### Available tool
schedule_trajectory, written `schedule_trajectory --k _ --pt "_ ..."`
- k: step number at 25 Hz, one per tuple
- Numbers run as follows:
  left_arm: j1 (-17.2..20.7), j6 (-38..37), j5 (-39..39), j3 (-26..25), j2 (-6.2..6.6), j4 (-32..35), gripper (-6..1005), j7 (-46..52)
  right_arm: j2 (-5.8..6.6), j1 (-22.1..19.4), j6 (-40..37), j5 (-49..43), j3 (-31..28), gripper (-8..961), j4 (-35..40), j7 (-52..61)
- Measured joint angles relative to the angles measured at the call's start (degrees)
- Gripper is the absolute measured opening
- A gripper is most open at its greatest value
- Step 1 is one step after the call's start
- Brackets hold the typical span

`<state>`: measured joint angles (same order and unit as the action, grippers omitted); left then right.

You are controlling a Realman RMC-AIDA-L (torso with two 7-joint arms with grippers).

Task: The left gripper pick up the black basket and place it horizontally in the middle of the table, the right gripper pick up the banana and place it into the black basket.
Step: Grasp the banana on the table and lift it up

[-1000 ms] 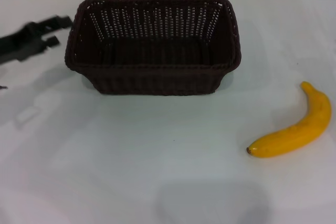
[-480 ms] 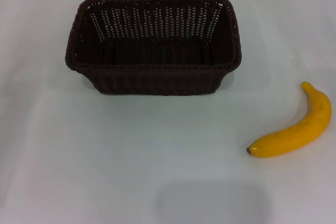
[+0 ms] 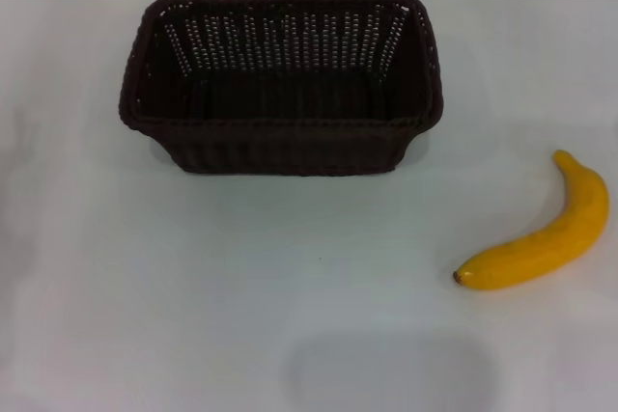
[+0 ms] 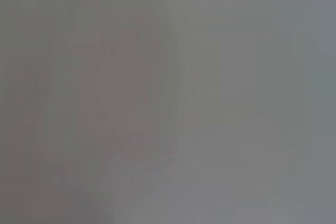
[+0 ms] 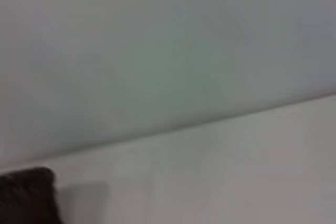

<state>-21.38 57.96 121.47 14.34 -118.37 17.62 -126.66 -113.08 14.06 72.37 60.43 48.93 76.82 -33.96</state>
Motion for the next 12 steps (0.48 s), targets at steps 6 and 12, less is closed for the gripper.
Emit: schedule_trajectory --k 6,12 --pt "-2.3 -1.3 2.4 0.0 -0.14 -1.4 832 -5.2 -1.8 8.6 14.1 -23.2 6.8 862 15.5 20.8" --pt "-3.8 -1.4 2.6 0.2 -0.26 -1.6 832 -7.1 -2.08 19.8 26.0 -34.0 15.4 861 13.6 34.4"
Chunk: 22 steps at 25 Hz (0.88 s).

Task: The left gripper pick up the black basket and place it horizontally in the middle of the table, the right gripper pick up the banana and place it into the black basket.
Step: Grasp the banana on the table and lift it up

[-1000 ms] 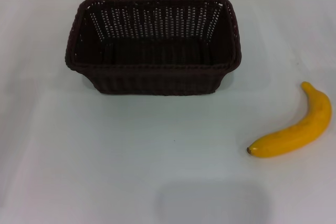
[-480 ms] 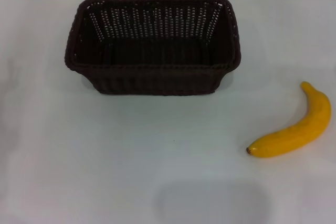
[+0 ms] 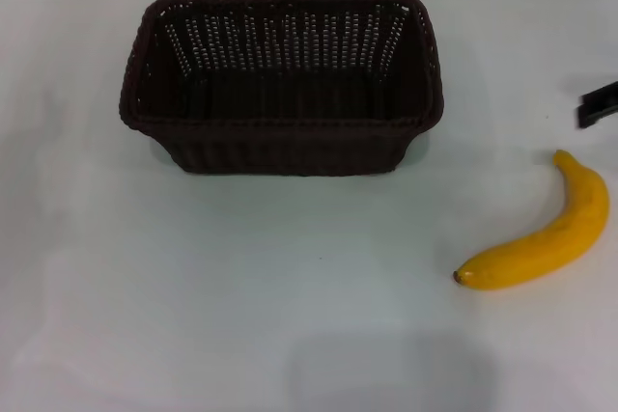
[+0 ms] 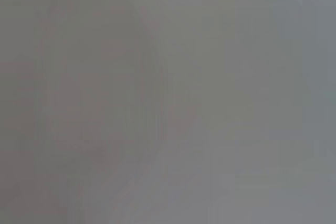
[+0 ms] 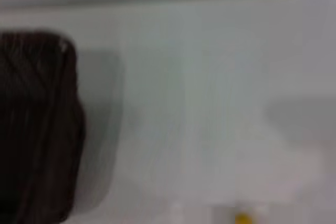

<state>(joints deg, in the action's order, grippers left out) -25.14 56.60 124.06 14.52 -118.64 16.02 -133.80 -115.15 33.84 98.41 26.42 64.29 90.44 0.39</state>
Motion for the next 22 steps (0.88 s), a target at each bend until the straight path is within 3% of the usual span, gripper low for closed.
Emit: schedule_trajectory --k 3,7,13,22 --pt "-0.3 0.2 0.0 0.1 -0.08 0.0 833 0.0 -0.05 4.8 2.2 -1.4 4.0 861 -4.5 4.6" --pt "-0.9 0.1 -0.1 0.1 -0.15 -0.6 833 -0.3 -0.14 8.0 2.2 -3.2 6.5 860 -11.0 7.2" --pt "-1.2 0.3 0.0 0.2 -0.11 -0.8 833 -0.8 -0.17 9.0 1.7 -8.4 8.9 859 -13.3 8.8" --pt "-1.7 0.1 0.0 0.2 -0.1 -1.4 833 -1.4 -0.25 8.9 -3.0 -7.3 9.6 860 -19.8 7.9"
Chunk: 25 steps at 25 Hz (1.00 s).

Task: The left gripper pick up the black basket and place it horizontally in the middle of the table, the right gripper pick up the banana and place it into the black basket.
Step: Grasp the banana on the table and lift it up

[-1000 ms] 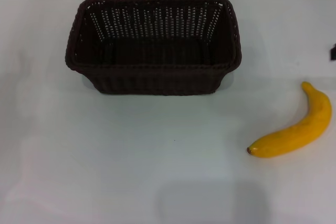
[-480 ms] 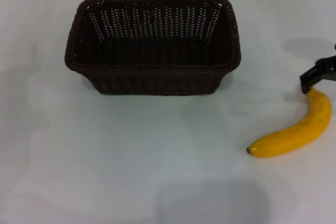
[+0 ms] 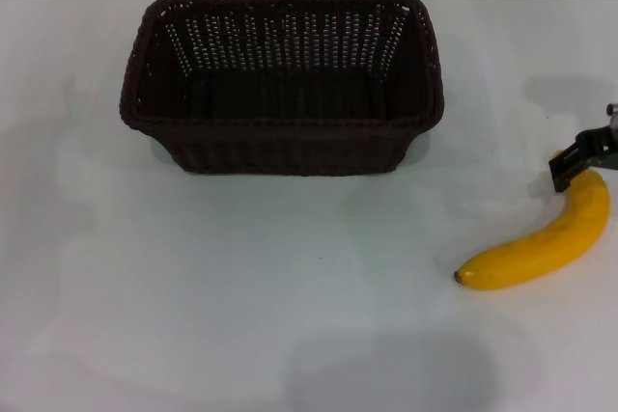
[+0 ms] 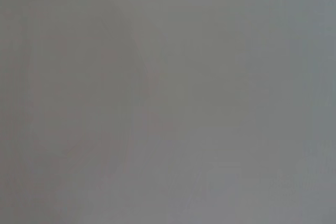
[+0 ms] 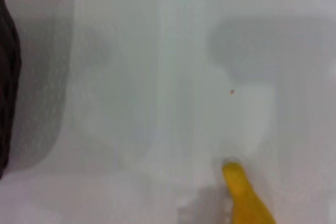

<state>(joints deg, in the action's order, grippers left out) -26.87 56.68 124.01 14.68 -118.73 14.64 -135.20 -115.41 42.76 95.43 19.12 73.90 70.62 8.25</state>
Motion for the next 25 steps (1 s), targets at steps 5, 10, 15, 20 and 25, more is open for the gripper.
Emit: schedule_trajectory --k 5,10,15,20,25 --pt "-0.1 -0.1 0.0 0.0 -0.06 -0.2 833 -0.8 0.04 0.2 -2.4 0.0 0.2 860 -3.7 -0.6" --pt "-0.1 -0.1 0.1 0.0 -0.09 -0.2 833 -0.8 0.04 0.3 -4.2 0.0 0.2 854 -5.5 -1.1" --pt "-0.1 -0.1 0.0 0.0 -0.09 -0.2 833 -0.9 0.01 0.6 -5.4 0.0 0.3 840 -7.7 -1.7" --pt "-0.1 -0.1 0.1 0.0 -0.09 -0.6 832 -0.9 0.0 0.7 -5.8 0.0 0.4 802 -8.1 -2.6" --pt "-0.2 -0.1 -0.3 0.0 0.02 -0.6 832 -0.9 0.03 0.7 -5.5 0.0 0.4 669 -8.5 -4.0"
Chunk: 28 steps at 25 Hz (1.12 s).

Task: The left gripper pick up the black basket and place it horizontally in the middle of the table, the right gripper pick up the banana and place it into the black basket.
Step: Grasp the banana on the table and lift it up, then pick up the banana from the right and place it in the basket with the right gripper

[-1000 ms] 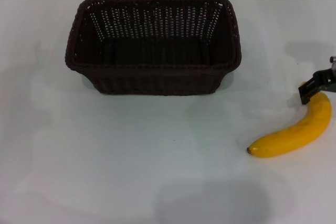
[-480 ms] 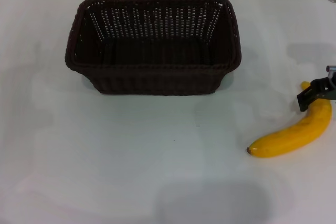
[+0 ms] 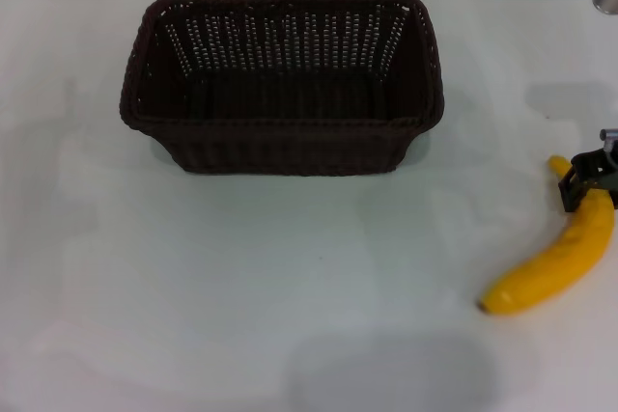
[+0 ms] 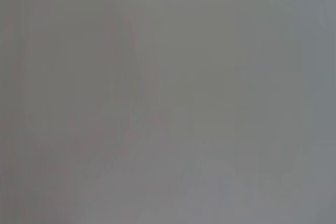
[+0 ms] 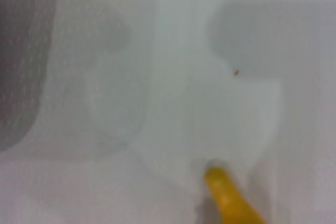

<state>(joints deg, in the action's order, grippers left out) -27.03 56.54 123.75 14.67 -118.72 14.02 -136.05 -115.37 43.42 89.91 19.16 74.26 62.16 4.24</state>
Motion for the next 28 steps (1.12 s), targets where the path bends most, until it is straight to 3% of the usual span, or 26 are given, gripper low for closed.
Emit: schedule_trajectory --k 8,17,18,28 --pt "0.0 0.1 -0.6 0.0 -0.02 0.0 832 0.0 0.2 -0.4 0.9 0.0 -0.6 465 1.5 -2.8" --pt "0.2 0.4 -0.4 0.0 -0.08 0.0 832 0.0 0.36 -0.2 3.6 1.9 -5.6 461 8.1 -7.8" --pt "0.2 0.4 -0.4 0.0 -0.1 0.0 832 0.0 0.66 1.3 4.4 2.1 -7.3 461 11.8 -9.2" --pt "0.3 0.6 -0.3 -0.2 -0.14 0.0 832 0.3 0.62 12.5 3.8 2.1 -12.1 459 17.7 -16.6"
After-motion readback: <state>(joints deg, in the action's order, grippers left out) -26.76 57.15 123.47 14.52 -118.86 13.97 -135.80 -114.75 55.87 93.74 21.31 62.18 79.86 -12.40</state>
